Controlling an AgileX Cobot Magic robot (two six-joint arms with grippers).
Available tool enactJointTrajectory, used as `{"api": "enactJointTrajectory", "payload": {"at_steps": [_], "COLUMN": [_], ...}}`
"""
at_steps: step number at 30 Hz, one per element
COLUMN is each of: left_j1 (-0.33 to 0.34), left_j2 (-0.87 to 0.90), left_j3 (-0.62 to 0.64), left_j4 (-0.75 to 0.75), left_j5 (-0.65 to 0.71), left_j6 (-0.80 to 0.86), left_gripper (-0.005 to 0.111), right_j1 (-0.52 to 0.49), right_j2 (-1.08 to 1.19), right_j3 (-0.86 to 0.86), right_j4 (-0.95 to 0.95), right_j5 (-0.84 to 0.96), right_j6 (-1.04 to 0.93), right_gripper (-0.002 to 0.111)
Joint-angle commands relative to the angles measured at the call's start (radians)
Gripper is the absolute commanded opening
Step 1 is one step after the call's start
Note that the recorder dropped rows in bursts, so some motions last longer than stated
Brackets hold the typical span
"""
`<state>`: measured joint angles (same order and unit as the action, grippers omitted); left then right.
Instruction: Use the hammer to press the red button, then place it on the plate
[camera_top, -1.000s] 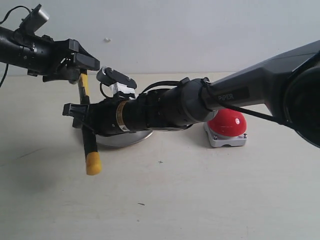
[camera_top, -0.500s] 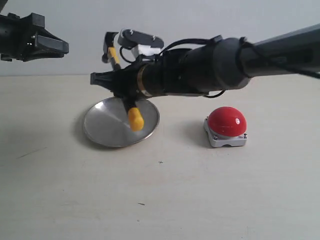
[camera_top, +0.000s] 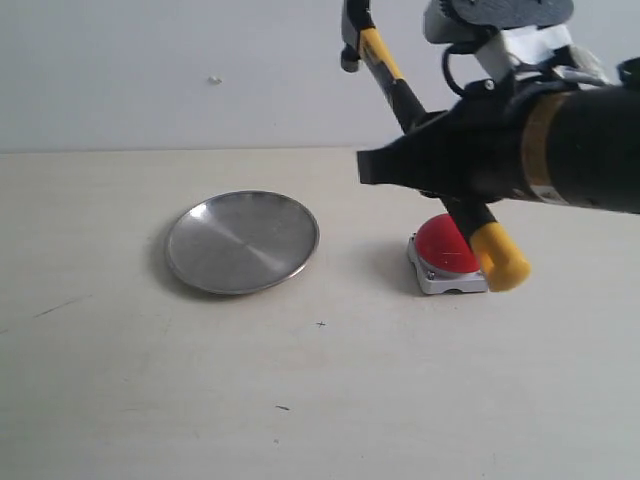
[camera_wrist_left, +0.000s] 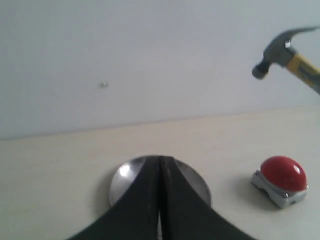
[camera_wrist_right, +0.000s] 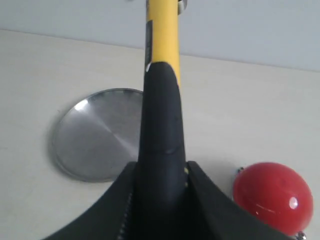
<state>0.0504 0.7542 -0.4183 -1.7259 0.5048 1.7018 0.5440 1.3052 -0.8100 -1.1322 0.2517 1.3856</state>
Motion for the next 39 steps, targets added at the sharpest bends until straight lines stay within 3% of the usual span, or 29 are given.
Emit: {"api": "enactJointTrajectory", "payload": {"at_steps": [1, 7, 15, 26, 34, 39], "left_j1": [0.001, 0.001, 0.001, 0.001, 0.001, 0.001], "left_j2": [-0.365, -0.754, -0.694, -0.692, -0.692, -0.692], "left_j3": [0.119, 0.252, 0.335, 0.418, 0.418, 0.418], "left_j4": [-0.019, -0.019, -0.019, 0.028, 0.059, 0.059], "left_j5": [-0.101, -0.122, -0.129, -0.265, -0.215, -0.215], "left_j6": [-0.043, -0.142, -0.179, -0.271, -0.267, -0.266], "left_gripper": [0.0, 0.0, 0.0, 0.0, 0.0, 0.0], "right_j1": [0.0, 0.0, 0.0, -0.023, -0.244, -0.33], "right_j2": [-0.121, -0.189, -0.187, -0.137, 0.024, 0.033], "right_j3": [0.101, 0.199, 0.215, 0.215, 0.212, 0.212], "right_j4": [-0.022, -0.027, -0.037, -0.192, -0.114, -0.08], "right_j5": [-0.014, 0.012, 0.097, 0.262, -0.021, -0.2], "right_j6": [-0.016, -0.016, -0.03, 0.103, 0.069, 0.02], "right_gripper": [0.0, 0.0, 0.0, 0.0, 0.0, 0.0]}}
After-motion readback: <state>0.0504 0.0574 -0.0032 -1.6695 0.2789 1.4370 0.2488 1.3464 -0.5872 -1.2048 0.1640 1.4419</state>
